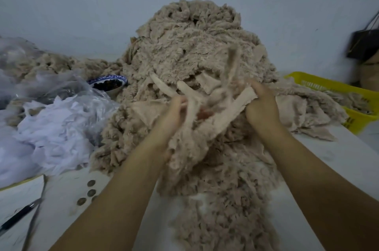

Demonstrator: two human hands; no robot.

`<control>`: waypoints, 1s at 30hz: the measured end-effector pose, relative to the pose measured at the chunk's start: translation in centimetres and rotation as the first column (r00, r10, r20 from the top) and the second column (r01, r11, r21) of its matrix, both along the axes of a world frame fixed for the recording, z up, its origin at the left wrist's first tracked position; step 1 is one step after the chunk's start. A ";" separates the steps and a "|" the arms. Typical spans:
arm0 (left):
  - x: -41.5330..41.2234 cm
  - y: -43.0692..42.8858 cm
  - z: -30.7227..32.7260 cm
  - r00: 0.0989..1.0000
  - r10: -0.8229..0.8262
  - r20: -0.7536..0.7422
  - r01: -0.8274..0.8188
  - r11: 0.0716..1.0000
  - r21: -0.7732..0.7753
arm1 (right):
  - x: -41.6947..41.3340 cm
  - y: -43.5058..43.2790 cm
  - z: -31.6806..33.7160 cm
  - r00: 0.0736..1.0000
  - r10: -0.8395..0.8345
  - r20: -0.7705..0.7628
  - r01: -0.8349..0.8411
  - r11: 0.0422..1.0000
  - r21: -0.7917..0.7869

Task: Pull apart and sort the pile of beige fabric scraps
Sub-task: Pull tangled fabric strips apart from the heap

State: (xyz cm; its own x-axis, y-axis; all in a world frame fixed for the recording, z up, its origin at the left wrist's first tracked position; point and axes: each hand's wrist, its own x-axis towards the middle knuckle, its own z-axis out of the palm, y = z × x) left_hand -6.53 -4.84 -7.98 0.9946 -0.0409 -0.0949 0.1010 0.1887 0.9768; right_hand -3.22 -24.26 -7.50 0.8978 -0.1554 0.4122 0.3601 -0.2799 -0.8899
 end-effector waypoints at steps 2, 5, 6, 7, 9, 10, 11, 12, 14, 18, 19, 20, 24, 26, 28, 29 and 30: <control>-0.8 -2.1 -0.3 0.995 -0.093 0.043 0.085 0.984 0.154 | -0.9 0.2 0.2 0.982 0.180 -0.057 -0.166 0.968 0.186; -0.9 -4.2 -0.6 0.982 -0.182 -0.053 0.184 0.982 0.042 | -1.3 0.8 0.3 0.890 0.441 -0.118 -0.340 0.811 0.476; -1.0 -4.6 -0.7 0.979 -0.188 -0.076 0.186 0.982 -0.029 | -1.7 0.8 0.6 0.864 0.481 -0.149 -0.335 0.770 0.543; -1.1 -4.8 -0.7 0.972 -0.211 -0.099 0.201 0.974 -0.102 | -2.0 0.8 0.6 0.846 0.495 -0.198 -0.311 0.760 0.571; -1.1 -4.9 -0.5 0.970 -0.215 -0.112 0.174 0.940 -0.295 | -2.6 0.1 -0.2 0.830 0.488 -0.270 -0.306 0.803 0.512; -1.0 -4.7 -0.4 0.973 -0.206 -0.106 0.153 0.915 -0.375 | -2.6 -0.3 -1.1 0.835 0.461 -0.301 -0.306 0.843 0.442; -0.8 -4.4 -0.4 0.978 -0.187 -0.094 0.130 0.896 -0.426 | -2.8 -1.0 -1.9 0.839 0.434 -0.327 -0.318 0.880 0.353; -0.7 -3.9 -0.3 0.982 -0.172 -0.078 0.115 0.872 -0.475 | -3.4 -1.3 -2.4 0.853 0.392 -0.346 -0.330 0.917 0.225; -0.4 -3.0 -0.4 0.983 -0.181 -0.035 0.122 0.782 -0.611 | -3.7 -2.1 -3.0 0.875 0.319 -0.363 -0.365 0.929 -0.064; -1.1 -1.8 -0.5 0.956 -0.186 0.228 0.230 0.956 -0.185 | -4.3 -3.2 -2.3 0.727 0.456 -0.513 -0.675 0.613 -0.411; -1.7 -1.8 -0.5 0.916 -0.274 0.292 0.276 0.960 0.036 | -4.1 -3.6 -2.4 0.694 0.479 -0.538 -0.708 0.588 -0.391; -2.4 -2.1 -0.4 0.866 -0.392 0.310 0.332 0.915 0.229 | -3.9 -3.9 -2.3 0.695 0.506 -0.510 -0.701 0.635 -0.325; -4.4 -4.6 -0.9 0.758 -0.609 0.233 0.339 0.673 0.658 | -3.3 -3.5 -1.4 0.720 0.563 -0.405 -0.521 0.825 0.220; -5.1 -5.8 -1.0 0.746 -0.644 0.170 0.324 0.574 0.752 | -3.9 -2.2 -1.0 0.597 0.619 -0.510 -0.535 0.781 0.321; -5.6 -6.6 -1.3 0.720 -0.690 0.069 0.359 0.456 0.814 | -4.2 -1.1 -0.8 0.524 0.618 -0.586 -0.531 0.775 0.342; -5.8 -6.8 -1.4 0.715 -0.698 0.038 0.371 0.425 0.825 | -3.9 -0.4 -0.4 0.510 0.630 -0.585 -0.519 0.768 0.375; -5.9 -6.9 -1.7 0.710 -0.703 0.034 0.372 0.416 0.830 | -3.5 -0.1 -0.3 0.519 0.638 -0.569 -0.476 0.768 0.428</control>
State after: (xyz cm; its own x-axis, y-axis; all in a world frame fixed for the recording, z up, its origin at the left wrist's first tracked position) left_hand -12.38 -11.70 -9.68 0.7479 -0.6617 -0.0531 -0.4420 -0.5561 0.7038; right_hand -6.70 -24.32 -7.75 0.8324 0.4735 -0.2879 -0.3123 -0.0283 -0.9496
